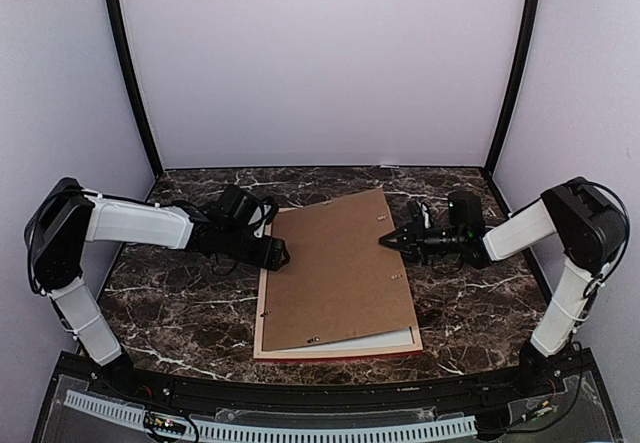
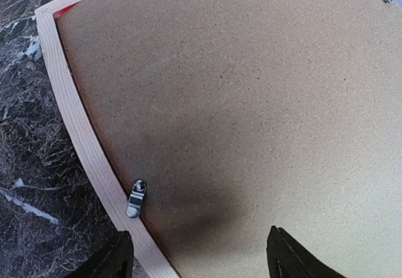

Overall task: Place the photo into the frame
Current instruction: Place the backboard on the frame body.

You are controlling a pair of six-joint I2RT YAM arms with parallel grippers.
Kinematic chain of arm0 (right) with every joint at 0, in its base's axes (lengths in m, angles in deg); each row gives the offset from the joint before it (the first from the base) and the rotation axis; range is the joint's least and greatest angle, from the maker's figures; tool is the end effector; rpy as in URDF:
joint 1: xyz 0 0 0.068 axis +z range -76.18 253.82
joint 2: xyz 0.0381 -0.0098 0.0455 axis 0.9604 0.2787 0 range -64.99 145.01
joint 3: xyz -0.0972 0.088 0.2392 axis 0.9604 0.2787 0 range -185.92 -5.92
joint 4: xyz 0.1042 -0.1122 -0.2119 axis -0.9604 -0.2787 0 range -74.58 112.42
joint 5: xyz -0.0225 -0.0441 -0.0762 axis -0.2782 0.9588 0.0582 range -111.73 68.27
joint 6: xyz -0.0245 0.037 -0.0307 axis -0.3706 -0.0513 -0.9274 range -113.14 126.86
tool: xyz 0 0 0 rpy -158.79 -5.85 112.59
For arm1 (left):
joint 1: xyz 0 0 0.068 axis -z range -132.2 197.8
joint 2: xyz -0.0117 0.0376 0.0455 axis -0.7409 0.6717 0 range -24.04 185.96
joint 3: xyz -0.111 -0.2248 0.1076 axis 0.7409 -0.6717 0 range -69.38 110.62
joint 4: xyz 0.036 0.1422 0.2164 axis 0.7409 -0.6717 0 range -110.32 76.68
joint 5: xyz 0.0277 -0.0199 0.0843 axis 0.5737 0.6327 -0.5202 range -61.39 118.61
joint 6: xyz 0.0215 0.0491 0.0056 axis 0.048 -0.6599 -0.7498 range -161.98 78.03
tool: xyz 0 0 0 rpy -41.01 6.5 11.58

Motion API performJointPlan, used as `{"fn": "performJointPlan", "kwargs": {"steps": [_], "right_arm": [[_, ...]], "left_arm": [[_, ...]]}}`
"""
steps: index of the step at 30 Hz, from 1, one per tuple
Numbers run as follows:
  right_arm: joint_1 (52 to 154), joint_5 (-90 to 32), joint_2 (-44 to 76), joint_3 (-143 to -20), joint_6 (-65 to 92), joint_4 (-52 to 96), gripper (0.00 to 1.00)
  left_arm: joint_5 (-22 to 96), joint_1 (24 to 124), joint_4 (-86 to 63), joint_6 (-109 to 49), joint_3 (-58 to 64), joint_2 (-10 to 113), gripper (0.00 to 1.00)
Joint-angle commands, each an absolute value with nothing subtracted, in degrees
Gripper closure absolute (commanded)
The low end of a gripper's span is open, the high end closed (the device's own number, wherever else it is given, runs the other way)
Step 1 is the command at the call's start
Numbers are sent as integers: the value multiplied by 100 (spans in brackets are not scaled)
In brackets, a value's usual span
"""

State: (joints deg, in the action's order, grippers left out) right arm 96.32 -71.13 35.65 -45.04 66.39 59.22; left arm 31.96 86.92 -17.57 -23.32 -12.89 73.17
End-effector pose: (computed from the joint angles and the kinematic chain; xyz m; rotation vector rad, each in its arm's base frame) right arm 0.2914 0.1499 0.1455 0.0844 2.3041 1.6974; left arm 0.2746 -0.2258 0.1837 0.4595 2.3807 -0.5475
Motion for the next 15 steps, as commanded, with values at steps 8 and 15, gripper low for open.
{"fn": "performJointPlan", "kwargs": {"steps": [8, 15], "right_arm": [[9640, -7112, 3572, -4758, 6334, 5870, 76], [9640, -7140, 3613, -4815, 6336, 5856, 73]], "left_arm": [[3020, 8664, -2051, -2692, -798, 7731, 25], [2786, 8660, -2261, -2817, -500, 8008, 25]]}}
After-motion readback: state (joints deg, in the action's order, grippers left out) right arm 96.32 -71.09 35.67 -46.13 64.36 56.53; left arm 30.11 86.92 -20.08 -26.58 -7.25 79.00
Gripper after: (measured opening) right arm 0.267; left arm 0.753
